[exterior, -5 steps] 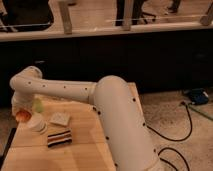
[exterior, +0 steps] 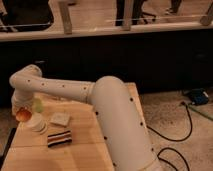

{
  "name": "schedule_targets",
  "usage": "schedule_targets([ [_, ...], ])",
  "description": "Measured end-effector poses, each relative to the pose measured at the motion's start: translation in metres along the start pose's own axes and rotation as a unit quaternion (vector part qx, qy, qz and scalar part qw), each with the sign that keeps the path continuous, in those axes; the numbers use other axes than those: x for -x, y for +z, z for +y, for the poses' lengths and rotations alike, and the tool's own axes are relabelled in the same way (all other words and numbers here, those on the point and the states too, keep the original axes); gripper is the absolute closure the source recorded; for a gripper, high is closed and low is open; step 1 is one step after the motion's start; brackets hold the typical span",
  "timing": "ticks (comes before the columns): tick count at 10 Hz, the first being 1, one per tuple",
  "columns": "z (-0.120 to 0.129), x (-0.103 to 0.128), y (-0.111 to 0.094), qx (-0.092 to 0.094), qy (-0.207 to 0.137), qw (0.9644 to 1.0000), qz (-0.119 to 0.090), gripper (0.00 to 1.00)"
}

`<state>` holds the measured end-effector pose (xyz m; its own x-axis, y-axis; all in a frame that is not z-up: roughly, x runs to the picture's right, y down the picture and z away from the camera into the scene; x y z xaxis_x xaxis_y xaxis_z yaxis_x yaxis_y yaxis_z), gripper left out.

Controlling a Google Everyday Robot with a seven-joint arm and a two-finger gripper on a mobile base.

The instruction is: Place apple in paper cup

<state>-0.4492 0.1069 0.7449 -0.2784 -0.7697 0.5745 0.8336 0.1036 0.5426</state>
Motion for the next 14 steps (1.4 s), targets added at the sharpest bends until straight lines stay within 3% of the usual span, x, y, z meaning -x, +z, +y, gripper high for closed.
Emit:
schedule_targets([
  [3, 0.0003, -0.0025, -0.0002, 0.002, -0.003, 1.0000, -0.005, 0.56],
  [5, -0.0006, -0.0024, -0.0002, 0.002, -0.005, 0.9999, -0.009, 0.64],
  [6, -0.0017, -0.0021, -0.0003, 0.002, -0.007, 0.9999, -0.010, 0.63],
  [8, -0.0014, -0.0007, 0.0008, 0.001, -0.008, 0.9999, -0.013, 0.49],
  [14, -0.0017, 0.0014, 0.0011, -0.001, -0.010, 0.9998, -0.019, 0.47],
])
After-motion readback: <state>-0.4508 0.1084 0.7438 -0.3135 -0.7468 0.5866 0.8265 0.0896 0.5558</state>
